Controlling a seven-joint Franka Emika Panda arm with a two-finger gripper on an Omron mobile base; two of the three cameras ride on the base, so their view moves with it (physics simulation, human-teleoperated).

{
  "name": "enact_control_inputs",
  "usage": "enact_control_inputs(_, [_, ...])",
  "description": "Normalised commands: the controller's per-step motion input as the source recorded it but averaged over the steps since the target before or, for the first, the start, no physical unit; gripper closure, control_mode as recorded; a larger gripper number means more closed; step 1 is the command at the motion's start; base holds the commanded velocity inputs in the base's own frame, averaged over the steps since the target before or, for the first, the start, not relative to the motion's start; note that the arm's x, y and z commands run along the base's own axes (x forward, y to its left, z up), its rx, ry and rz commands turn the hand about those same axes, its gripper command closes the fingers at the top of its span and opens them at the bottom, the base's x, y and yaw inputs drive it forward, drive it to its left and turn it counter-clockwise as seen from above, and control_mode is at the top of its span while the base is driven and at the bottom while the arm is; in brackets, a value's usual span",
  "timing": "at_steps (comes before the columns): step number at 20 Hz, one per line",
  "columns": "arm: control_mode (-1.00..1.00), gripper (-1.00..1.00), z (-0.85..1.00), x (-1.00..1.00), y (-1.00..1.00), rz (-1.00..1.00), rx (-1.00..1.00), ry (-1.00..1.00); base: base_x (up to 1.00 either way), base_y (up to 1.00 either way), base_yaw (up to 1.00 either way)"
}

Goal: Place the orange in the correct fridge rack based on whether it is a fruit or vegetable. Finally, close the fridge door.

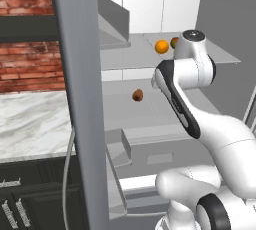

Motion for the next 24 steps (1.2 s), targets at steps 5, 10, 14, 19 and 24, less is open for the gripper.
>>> enact_control_inputs(5, [1.0, -1.0, 0.0, 0.0, 0.0, 0.0, 0.0, 0.0, -0.47, 0.0, 0.0])
enact_control_inputs(10, [1.0, -1.0, 0.0, 0.0, 0.0, 0.0, 0.0, 0.0, -0.59, 0.0, 0.0])
enact_control_inputs(14, [1.0, -1.0, 0.0, 0.0, 0.0, 0.0, 0.0, 0.0, -0.67, 0.0, 0.0])
enact_control_inputs(19, [1.0, -1.0, 0.0, 0.0, 0.0, 0.0, 0.0, 0.0, -0.65, 0.0, 0.0])
enact_control_inputs(24, [1.0, -1.0, 0.0, 0.0, 0.0, 0.0, 0.0, 0.0, -0.46, 0.0, 0.0])
